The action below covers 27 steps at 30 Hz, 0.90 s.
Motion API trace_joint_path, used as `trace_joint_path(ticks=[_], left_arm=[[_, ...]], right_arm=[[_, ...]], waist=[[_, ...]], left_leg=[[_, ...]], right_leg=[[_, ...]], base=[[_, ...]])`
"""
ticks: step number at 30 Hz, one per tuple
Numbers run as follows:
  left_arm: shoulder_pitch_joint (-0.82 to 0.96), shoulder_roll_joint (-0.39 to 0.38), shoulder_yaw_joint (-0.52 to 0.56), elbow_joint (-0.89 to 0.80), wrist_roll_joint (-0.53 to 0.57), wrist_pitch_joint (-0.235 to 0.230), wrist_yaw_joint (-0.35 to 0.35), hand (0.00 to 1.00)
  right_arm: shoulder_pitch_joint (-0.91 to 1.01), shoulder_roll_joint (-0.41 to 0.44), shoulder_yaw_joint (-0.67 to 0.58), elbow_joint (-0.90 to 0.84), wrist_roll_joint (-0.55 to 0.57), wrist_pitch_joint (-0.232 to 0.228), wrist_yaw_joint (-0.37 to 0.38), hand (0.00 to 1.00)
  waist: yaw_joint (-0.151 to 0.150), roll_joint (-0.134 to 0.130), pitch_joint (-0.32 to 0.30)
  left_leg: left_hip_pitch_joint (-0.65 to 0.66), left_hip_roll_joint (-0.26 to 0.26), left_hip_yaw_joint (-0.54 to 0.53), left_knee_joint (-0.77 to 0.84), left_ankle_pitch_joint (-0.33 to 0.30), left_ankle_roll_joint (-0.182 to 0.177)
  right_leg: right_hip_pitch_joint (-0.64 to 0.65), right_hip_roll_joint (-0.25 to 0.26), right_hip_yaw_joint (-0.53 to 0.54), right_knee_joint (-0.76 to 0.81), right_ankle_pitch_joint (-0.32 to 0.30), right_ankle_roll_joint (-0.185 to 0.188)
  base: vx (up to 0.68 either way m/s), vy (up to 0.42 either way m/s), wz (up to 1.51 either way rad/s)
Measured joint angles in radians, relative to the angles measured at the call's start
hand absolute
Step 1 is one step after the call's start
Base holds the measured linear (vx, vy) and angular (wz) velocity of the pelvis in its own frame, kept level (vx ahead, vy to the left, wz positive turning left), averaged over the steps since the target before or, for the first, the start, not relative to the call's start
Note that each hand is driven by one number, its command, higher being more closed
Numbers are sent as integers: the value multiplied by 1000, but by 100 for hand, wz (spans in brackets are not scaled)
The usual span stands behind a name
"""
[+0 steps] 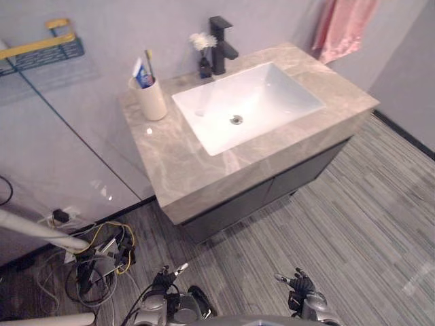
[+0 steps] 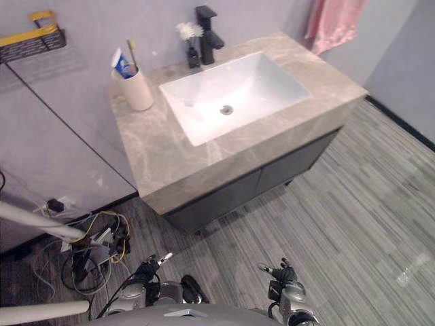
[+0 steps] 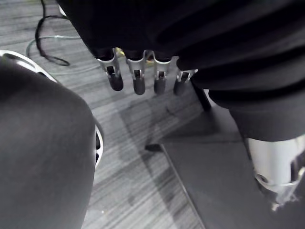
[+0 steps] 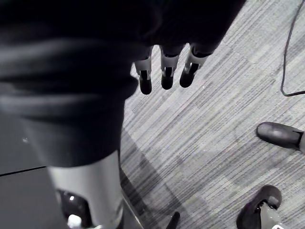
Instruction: Organize washtable
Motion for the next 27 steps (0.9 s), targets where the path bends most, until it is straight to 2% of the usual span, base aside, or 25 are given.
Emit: trace_joint_path(ticks=[1,2,3,4,5,6,7,8,9,11,13,14,15,18,21,22,23,24,25,26,27], left_arm=[[-1,-4,-13,-12,10,-1,1,0],[0,-15,-14,-15,27,-5,0,0],[0,-21,-15,-15,32,-8,-2,0],[2,-32,-17,-12,36,-10,-4,0],[5,-35,-20,-7,36,-9,-7,0],[5,-34,-20,-3,37,-9,-7,0],[4,-34,-19,12,35,-13,-7,0],[0,-34,-17,24,35,-17,-9,0],[0,-33,-11,29,30,-18,-14,0],[1,-31,3,41,14,-23,-20,0],[9,-21,30,69,-23,-22,-30,0],[17,-18,30,69,-24,-22,-30,0],[29,-7,28,69,-24,-23,-34,0],[29,1,17,69,-23,-23,-43,0],[10,11,6,66,-22,-23,-45,0],[5,11,7,64,-20,-23,-45,0],[0,17,9,63,-18,-23,-44,0],[-1,25,8,63,-18,-21,-44,0],[-6,30,6,62,-20,-21,-45,0],[-7,34,7,62,-23,-21,-46,0],[-6,35,9,62,-24,-21,-46,0]], right_arm=[[8,-5,0,0,-1,0,0,0],[19,-14,0,0,-1,-4,0,0],[23,-25,-1,0,-1,-7,0,0],[31,-46,-2,7,-1,-7,0,0],[43,-54,-5,7,-8,-9,2,0],[53,-53,-7,6,-7,-9,3,0],[61,-53,-24,5,-11,-9,11,0],[61,-53,-37,5,-22,-9,16,0],[57,-49,-48,5,-42,-10,22,0],[57,-49,-60,6,-70,-9,34,0],[68,-43,-65,9,-88,-8,45,0],[72,-39,-65,9,-88,-8,46,0],[77,-38,-74,9,-86,-10,53,0],[95,-43,-96,9,-86,-10,61,0],[117,-40,-131,10,-76,-9,67,0],[114,-41,-136,7,-76,-9,68,0],[103,-42,-137,5,-76,-10,67,0],[99,-40,-139,0,-76,-9,66,0],[97,-39,-149,3,-76,-3,66,0],[98,-30,-176,1,-75,7,65,0],[99,-26,-191,0,-75,7,63,0]], waist=[[0,16,14],[2,27,30],[2,31,35],[1,54,35],[0,65,36],[-1,66,36],[-1,65,34],[-1,68,31],[-5,66,31],[-15,47,22],[-18,25,-22],[-25,23,-32],[-47,11,-43],[-69,3,-44],[-76,-6,-23],[-77,-10,-20],[-75,4,-6],[-78,-1,9],[-79,-7,26],[-83,-9,44],[-83,-8,48]], left_leg=[[-8,28,-79,51,2,-3],[-23,22,-215,82,-5,-18],[-29,2,-296,73,-23,-41],[-12,-63,-462,32,-56,-84],[16,-124,-572,-18,-82,-91],[34,-145,-604,-53,-90,-87],[71,-180,-680,-121,-106,-88],[104,-197,-745,-174,-114,-102],[132,-214,-762,-203,-121,-115],[151,-225,-717,-205,-121,-101],[161,-229,-619,-236,-123,-96],[162,-231,-598,-247,-121,-93],[168,-241,-552,-262,-115,-84],[160,-252,-521,-272,-111,-78],[145,-247,-465,-272,-111,-78],[133,-236,-427,-272,-111,-78],[118,-205,-362,-270,-107,-76],[119,-191,-307,-272,-103,-74],[138,-188,-261,-275,-102,-76],[169,-180,-197,-278,-99,-82],[183,-175,-166,-282,-96,-88]], right_leg=[[1,15,50,5,5,-8],[1,24,108,11,10,-17],[3,25,143,13,13,-22],[-13,24,205,29,19,-31],[-38,26,277,56,19,-31],[-50,26,308,69,19,-31],[-76,28,374,92,19,-31],[-95,33,418,109,20,-31],[-113,33,465,121,23,-25],[-129,33,529,125,35,-6],[-177,25,616,125,50,15],[-189,21,632,121,55,20],[-204,11,672,97,76,30],[-227,2,691,87,91,38],[-291,17,701,121,101,38],[-334,32,672,145,122,36],[-381,41,586,148,164,29],[-408,30,462,167,149,-1],[-428,-10,294,215,117,-39],[-430,-74,93,268,84,-68],[-432,-99,15,283,79,-76]], base=[[-104,-204,-117],[-66,-170,-129],[-25,-66,-160],[9,111,-179],[-4,129,-181],[3,146,-170],[10,107,-145],[20,133,-151],[36,134,-134],[44,163,-113],[34,189,-112],[50,186,-111],[42,141,-79],[10,104,-44],[-38,41,-60],[-119,-42,-130],[-122,-100,-145],[-100,-133,-151],[-59,-143,-145],[-30,-117,-131],[-25,-118,-157]])
